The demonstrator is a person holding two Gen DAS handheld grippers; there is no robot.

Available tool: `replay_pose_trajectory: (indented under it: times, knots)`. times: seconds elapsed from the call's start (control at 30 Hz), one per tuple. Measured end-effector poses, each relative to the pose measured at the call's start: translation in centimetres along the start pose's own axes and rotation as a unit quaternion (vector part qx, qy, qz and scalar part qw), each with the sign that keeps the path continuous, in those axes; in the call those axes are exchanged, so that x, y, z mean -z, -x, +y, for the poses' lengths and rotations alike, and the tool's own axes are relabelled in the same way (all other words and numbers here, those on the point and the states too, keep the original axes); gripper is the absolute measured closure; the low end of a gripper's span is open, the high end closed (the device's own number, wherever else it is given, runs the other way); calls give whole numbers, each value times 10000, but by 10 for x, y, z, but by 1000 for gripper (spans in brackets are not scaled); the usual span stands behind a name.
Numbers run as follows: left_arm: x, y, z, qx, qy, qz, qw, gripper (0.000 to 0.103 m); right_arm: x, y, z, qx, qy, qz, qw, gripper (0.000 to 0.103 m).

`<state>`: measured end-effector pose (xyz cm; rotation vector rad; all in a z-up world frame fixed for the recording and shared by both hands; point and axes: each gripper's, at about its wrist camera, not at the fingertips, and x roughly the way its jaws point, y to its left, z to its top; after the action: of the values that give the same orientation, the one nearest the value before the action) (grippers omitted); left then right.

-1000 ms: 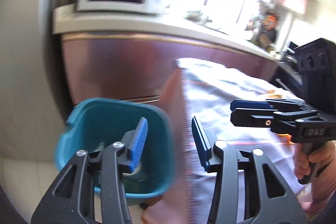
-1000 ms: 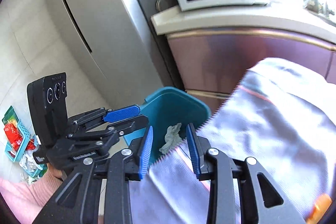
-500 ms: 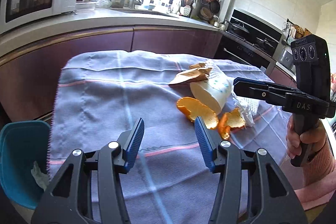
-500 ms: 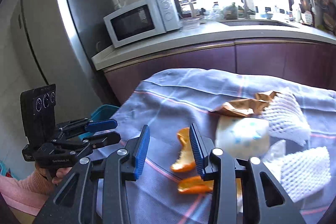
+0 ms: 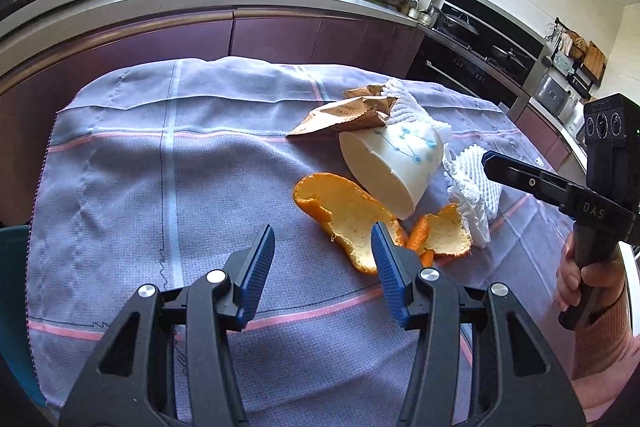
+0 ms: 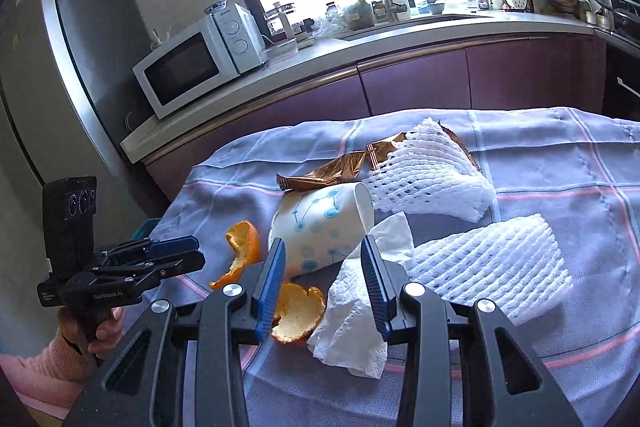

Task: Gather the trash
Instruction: 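Move both open tools back over the orange peels and cup, then grasp an orange peel with the left tool while the right tool grasps the paper cup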

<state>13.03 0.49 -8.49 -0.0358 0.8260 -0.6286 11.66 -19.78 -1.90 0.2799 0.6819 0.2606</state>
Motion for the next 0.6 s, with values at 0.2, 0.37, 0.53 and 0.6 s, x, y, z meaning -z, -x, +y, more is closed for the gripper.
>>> replay_pose_trajectory:
  times: [0.2, 0.37, 0.53, 0.6]
  knots:
    - [-8, -15, 3, -92, 147, 207, 9996, 53, -6, -13, 0, -89, 62, 50, 9999, 63]
    - [-12, -27, 5, -104, 252, 318, 9991, 53, -17, -29, -8, -78, -6, 132, 9999, 62]
    - [-17, -36, 5, -61, 297, 415, 9987, 55, -27, -40, -14, -158, -81, 183, 9997, 62]
    - [-18, -39, 4, -11, 311, 430, 9986, 56, -29, -45, -16, -212, -102, 245, 9994, 62]
